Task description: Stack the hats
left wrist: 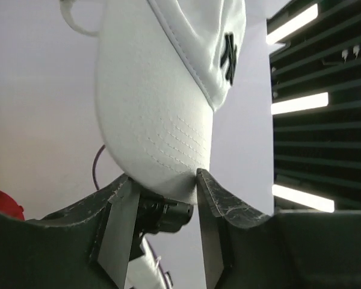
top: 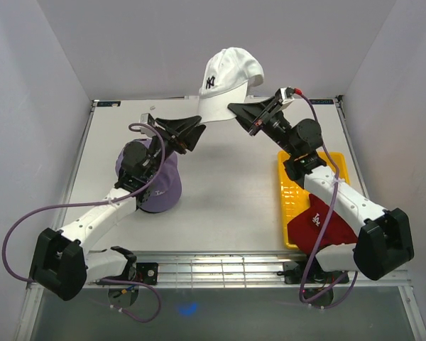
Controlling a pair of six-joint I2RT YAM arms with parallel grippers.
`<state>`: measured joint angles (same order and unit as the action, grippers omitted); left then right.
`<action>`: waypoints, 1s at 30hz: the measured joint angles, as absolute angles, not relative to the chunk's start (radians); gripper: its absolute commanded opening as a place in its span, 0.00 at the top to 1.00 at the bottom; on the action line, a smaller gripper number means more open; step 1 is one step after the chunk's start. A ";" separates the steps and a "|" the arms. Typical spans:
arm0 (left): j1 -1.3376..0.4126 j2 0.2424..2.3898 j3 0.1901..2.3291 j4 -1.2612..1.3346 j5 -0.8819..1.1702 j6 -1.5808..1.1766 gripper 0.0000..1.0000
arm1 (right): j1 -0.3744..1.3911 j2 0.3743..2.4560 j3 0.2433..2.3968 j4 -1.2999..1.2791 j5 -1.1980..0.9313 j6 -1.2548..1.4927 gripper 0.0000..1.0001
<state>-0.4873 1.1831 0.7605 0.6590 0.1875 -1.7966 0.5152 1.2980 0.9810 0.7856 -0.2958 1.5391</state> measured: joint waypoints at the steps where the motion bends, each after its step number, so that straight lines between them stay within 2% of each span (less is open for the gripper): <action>1: -0.491 1.176 0.760 0.652 0.202 -1.779 0.45 | 0.513 1.312 0.991 0.789 -0.321 1.552 0.92; 10: -0.464 1.093 0.764 0.630 0.318 -1.638 0.42 | 0.478 1.437 1.030 0.871 -0.499 1.755 0.92; 13: -0.444 1.058 0.795 0.532 0.336 -1.570 0.42 | 0.471 1.464 1.061 0.898 -0.535 1.796 0.92; 23: -0.431 0.888 1.113 0.055 0.239 -1.248 0.42 | 0.492 1.636 1.253 1.023 -0.628 1.936 0.92; 30: -0.430 0.845 1.402 -0.217 0.123 -1.076 0.43 | 0.603 1.798 1.430 1.083 -0.632 1.976 0.92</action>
<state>-0.4301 0.8452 1.4025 -0.2173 0.1230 -1.0760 0.6025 1.7977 1.4303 1.0828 -0.6315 1.9759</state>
